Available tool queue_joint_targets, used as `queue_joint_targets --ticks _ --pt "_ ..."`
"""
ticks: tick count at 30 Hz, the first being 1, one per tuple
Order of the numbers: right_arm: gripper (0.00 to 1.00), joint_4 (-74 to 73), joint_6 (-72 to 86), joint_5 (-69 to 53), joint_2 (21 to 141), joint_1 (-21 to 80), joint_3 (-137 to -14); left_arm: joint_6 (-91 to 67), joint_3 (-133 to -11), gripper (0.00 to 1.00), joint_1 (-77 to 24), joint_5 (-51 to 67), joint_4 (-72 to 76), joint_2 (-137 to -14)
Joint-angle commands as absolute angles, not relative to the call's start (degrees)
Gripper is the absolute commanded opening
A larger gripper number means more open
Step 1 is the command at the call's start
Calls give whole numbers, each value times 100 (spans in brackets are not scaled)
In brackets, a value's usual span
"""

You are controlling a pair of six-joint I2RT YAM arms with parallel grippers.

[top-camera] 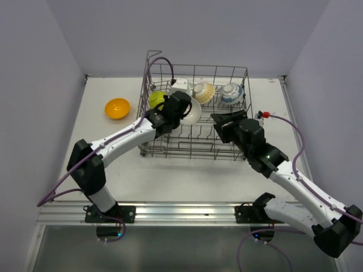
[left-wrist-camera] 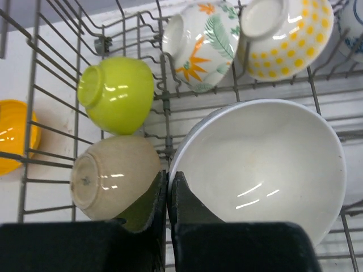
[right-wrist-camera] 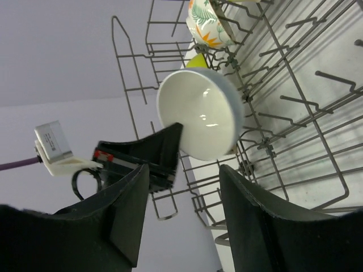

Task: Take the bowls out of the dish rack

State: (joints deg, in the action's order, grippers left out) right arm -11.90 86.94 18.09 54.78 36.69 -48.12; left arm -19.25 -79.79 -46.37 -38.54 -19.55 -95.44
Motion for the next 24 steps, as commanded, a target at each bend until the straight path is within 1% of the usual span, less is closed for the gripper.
queue_joint_targets --ticks 1,4,8,13,17,20,21,22,24 --pt "57 -1388 8552 2337 4985 3639 -4580 -1872 -8666 0 -4149 -3826 -2004 -9107" --pt "57 -1441 8403 2505 4729 3639 -4395 -1950 -8525 0 -3780 -3104 -1714 -8563" --pt "57 -1582 8157 2619 4430 3639 -4298 -2039 -8736 0 -3245 -2559 -1994 -8175" --pt "58 -1547 7972 2435 4351 3639 -4044 -2258 -8807 0 -2568 -1901 -2127 -7517" --pt "58 -1442 7823 2233 4412 3630 -3859 -2434 -8658 0 -1514 -1626 -2144 -7146" --pt "58 -1328 7673 2075 4509 3639 -3736 -2689 -8255 0 -714 -1258 -2092 -7049" --pt "58 -1310 7603 2022 4561 3630 -3683 -2768 -8157 0 -460 -822 -2048 -7049" --pt "59 -1283 7576 1943 4588 3639 -3665 -2890 -8043 0 48 -522 -1970 -7075" --pt "59 -1257 7515 1890 4614 3639 -3604 -2997 -7910 0 578 -116 -1916 -7258"
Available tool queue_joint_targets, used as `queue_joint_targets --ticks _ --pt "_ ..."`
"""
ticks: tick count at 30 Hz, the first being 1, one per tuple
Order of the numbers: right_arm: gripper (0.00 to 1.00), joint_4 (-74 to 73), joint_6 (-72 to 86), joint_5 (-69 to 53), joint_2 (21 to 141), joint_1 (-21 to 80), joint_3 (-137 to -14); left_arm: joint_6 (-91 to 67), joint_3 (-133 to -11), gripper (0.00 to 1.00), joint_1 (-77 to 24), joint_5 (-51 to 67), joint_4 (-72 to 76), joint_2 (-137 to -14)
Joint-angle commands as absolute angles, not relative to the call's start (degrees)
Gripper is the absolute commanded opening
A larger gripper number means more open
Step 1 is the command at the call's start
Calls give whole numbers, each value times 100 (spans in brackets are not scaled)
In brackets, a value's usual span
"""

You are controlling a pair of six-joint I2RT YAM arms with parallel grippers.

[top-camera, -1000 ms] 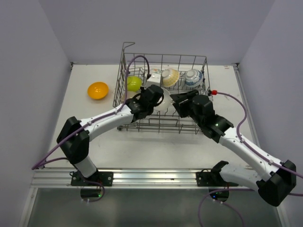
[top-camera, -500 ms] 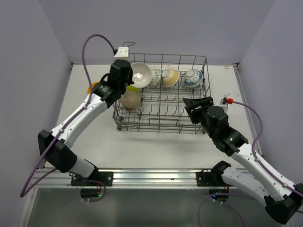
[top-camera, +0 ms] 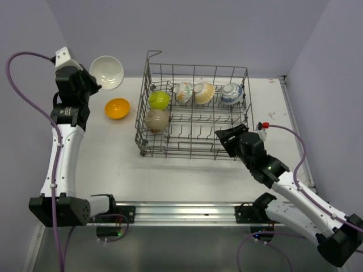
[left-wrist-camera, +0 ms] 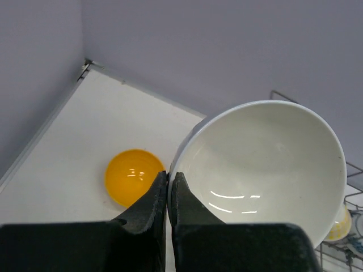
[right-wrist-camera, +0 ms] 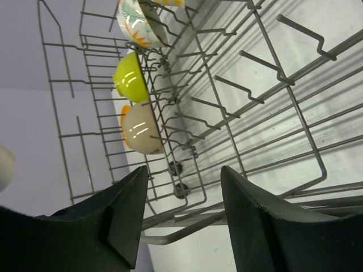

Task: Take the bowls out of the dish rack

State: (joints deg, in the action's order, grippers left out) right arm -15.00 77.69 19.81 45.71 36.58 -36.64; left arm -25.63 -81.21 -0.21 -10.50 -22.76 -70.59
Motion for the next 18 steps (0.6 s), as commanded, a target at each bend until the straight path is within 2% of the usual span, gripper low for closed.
queue_joint_targets --ticks 1,4,10,18 --pt "59 -1257 7506 1872 4623 3639 -3577 -3023 -7893 0 798 -79 -1916 -7329" --pt "59 -1160 7374 1828 4658 3639 -3516 -3190 -7752 0 1001 245 -1723 -7628" --pt "61 -1081 7023 1828 4912 3630 -3559 -3226 -7848 0 1081 167 -1617 -8472" --pt "64 -818 6610 1503 5010 3507 -3604 -3348 -8568 0 1107 342 -1837 -9832"
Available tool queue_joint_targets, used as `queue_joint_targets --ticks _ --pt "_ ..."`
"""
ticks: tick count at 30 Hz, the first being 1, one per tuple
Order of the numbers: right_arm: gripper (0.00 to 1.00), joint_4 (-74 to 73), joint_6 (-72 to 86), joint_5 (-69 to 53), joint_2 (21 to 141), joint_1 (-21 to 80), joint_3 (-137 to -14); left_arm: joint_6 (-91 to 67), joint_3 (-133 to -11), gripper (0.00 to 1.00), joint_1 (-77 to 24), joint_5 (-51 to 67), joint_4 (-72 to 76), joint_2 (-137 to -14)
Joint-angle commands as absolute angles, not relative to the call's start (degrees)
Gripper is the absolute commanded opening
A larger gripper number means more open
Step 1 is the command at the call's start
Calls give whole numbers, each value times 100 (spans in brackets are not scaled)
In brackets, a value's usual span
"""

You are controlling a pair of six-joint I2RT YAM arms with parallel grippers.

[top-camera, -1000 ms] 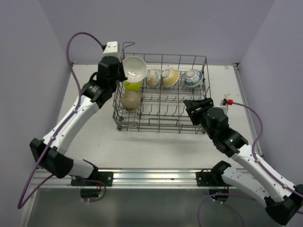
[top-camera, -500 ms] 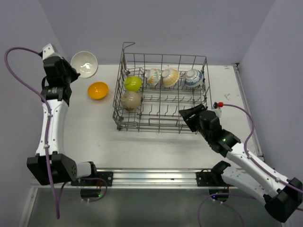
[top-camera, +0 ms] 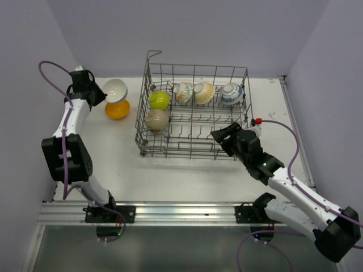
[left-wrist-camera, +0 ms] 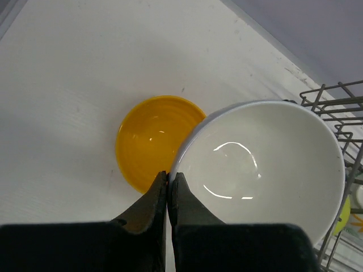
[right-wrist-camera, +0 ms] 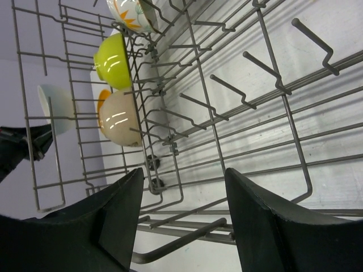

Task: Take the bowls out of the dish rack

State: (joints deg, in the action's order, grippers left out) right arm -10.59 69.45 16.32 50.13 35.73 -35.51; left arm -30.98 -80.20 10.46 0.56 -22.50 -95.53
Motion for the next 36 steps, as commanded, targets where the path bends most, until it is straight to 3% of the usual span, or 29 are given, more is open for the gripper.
queue_joint_targets --ticks 1,13,26,27,30,36 --pt "64 -809 6583 1477 4992 3455 -3612 -3357 -8639 0 1107 334 -1854 -9948" --pt "65 -546 6521 598 5001 2602 -3261 -3314 -8570 0 1301 132 -1819 -10784" --pt "65 -422 6565 413 5036 2496 -3068 -3094 -8350 0 1354 26 -1784 -11267" --pt "65 -413 6574 413 5010 2496 -3050 -3085 -8341 2 1362 18 -1784 -11294" --pt "65 -431 6592 413 5010 2470 -3015 -3068 -8279 26 1354 26 -1784 -11259" --pt "65 -404 6653 352 4992 2461 -2936 -3067 -8244 41 1354 87 -1723 -11048"
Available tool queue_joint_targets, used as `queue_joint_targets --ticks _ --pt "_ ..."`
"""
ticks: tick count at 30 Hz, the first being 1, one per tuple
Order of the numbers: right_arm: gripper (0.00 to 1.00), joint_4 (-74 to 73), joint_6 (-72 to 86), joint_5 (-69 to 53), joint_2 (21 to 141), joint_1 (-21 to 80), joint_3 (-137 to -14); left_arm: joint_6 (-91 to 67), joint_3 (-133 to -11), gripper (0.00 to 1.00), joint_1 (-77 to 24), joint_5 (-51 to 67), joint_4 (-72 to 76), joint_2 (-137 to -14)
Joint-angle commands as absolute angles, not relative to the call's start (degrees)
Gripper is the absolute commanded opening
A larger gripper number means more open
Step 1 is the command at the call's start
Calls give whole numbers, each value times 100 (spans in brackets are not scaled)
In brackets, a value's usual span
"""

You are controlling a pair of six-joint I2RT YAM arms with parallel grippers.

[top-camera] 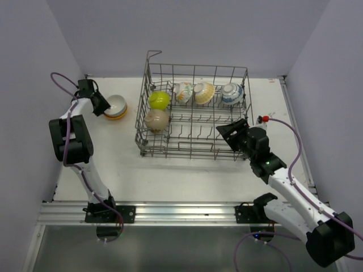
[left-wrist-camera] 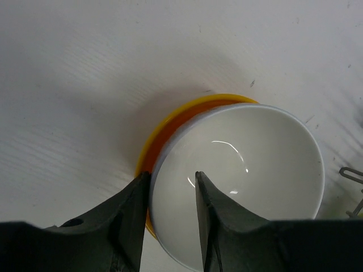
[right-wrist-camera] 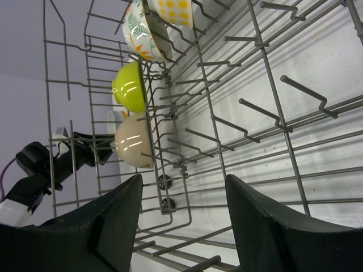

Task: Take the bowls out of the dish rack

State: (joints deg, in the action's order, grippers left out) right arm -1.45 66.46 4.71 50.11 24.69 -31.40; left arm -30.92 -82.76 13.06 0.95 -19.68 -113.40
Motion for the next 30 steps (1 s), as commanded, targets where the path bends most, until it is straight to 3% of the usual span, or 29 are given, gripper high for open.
queue_joint_targets --ticks 1,11,18,26,30 --pt "65 -404 6662 343 4975 2452 -2918 -3076 -8227 42 1345 105 -1705 -10996" --pt "65 -483 6750 308 4772 2461 -2865 -3085 -8130 48 1336 158 -1635 -10337" --pt "65 -642 6697 273 4755 2461 -3049 -3076 -7858 69 1318 27 -1635 -10117" --pt "65 -1019 6285 351 4869 2461 -3681 -3191 -7348 82 1301 526 -1161 -8757" --pt "68 -1248 5987 457 4948 2461 -4120 -2998 -6945 84 924 554 -977 -7929"
